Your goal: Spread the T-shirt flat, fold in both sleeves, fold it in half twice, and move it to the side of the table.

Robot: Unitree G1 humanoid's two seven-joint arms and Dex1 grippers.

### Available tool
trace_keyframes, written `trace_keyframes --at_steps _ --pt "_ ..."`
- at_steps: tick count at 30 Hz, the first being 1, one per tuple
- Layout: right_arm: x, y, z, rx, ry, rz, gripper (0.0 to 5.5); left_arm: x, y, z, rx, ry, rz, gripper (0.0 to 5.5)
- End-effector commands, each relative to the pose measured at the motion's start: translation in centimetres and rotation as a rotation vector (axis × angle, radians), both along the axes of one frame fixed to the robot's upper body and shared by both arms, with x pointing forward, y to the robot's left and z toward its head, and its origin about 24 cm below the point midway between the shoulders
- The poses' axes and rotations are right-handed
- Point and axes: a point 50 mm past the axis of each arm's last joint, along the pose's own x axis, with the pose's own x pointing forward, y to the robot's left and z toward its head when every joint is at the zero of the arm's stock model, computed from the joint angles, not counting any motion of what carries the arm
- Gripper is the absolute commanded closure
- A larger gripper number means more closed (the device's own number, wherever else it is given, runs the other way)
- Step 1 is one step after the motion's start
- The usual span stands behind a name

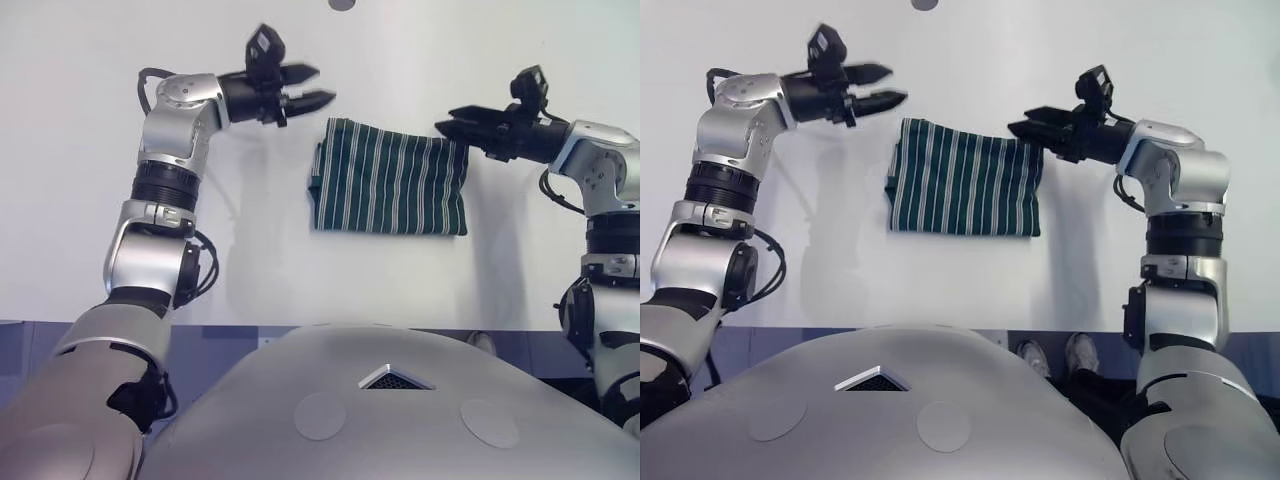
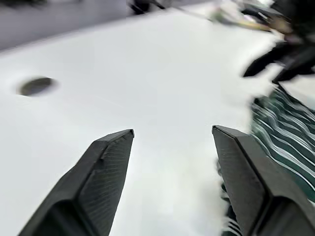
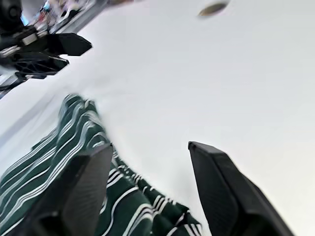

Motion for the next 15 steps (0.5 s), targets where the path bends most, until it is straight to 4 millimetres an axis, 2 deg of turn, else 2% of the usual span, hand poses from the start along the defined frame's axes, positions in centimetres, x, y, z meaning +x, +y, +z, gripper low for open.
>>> trace_keyframes --at_steps 1,3,5,7,10,13,15 --pt "-0.1 -1.2 0.2 -0.125 -0.256 -0.25 2.66 -2.5 -2.4 2.7 0.031 -0.402 -0.034 2.26" --pt "-0.2 -2.9 0.0 -0.19 -0.386 -0.487 2.66 -6.4 -5.6 2.9 0.021 -0.574 -0.246 2.26" --pt "-0.4 -4.7 -0.7 -0.262 -0.437 -0.707 2.66 -8.4 -7.9 2.4 0.002 -0.602 -0.37 1.89" --pt "-1.1 -5.7 -1.9 -0.263 -0.421 -0.822 2.47 -8.6 -9.8 1.5 0.012 -0.547 -0.444 1.6" --pt "-1.9 -5.7 -3.8 -0.279 -0.385 -0.883 2.07 -8.6 -11.9 -1.3 0.137 -0.351 -0.555 1.02" --pt "-2.6 -5.1 -5.1 -0.278 -0.368 -0.911 2.07 -9.0 -12.0 -5.1 0.291 -0.137 -0.643 1.02" --pt "-2.7 -4.7 -5.3 -0.261 -0.373 -0.929 2.07 -8.6 -10.1 -8.2 0.441 -0.041 -0.617 1.02"
